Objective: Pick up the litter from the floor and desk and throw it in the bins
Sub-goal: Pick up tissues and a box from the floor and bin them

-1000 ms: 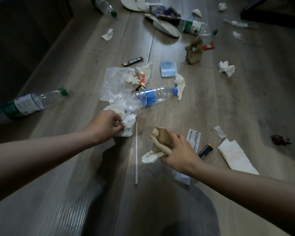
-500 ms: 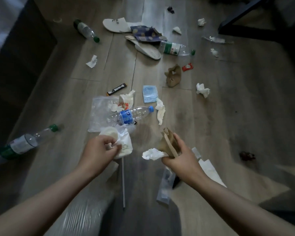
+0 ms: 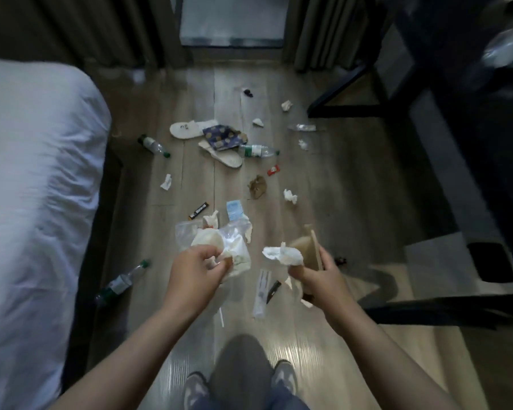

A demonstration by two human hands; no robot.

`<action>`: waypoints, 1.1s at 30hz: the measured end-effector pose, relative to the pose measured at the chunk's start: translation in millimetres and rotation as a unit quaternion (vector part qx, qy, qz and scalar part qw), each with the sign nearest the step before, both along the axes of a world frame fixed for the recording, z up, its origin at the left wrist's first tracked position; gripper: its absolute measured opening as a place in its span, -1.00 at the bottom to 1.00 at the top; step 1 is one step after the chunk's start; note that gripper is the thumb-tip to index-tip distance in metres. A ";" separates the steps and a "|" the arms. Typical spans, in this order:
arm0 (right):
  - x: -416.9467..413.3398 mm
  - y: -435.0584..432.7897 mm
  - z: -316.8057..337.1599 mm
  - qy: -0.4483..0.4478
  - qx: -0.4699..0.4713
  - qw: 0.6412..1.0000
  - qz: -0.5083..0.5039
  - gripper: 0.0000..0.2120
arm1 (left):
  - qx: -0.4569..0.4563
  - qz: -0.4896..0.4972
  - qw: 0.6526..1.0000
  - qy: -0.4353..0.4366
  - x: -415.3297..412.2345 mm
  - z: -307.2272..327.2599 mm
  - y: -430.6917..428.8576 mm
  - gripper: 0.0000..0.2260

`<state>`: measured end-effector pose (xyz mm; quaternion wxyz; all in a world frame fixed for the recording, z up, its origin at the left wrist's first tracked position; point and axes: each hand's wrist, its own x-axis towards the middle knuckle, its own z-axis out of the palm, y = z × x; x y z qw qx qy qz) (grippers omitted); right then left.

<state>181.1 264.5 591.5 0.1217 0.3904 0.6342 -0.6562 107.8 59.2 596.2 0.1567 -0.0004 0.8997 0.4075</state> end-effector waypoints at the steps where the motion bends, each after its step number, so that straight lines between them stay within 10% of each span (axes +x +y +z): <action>1: 9.8 1.9 32.7 -0.004 -0.019 1.000 -0.011 -0.34 | 0.008 -0.005 1.000 0.005 8.0 31.8 4.9 -0.89; 16: 213.8 -35.6 300.8 0.086 -0.186 0.911 -0.357 -0.67 | 0.149 -0.263 0.951 0.067 114.7 273.0 39.3 -0.83; 33: 666.2 -118.1 378.8 0.289 -0.125 0.635 -0.705 -0.61 | 0.231 -0.664 0.707 0.068 540.0 359.8 157.7 -0.90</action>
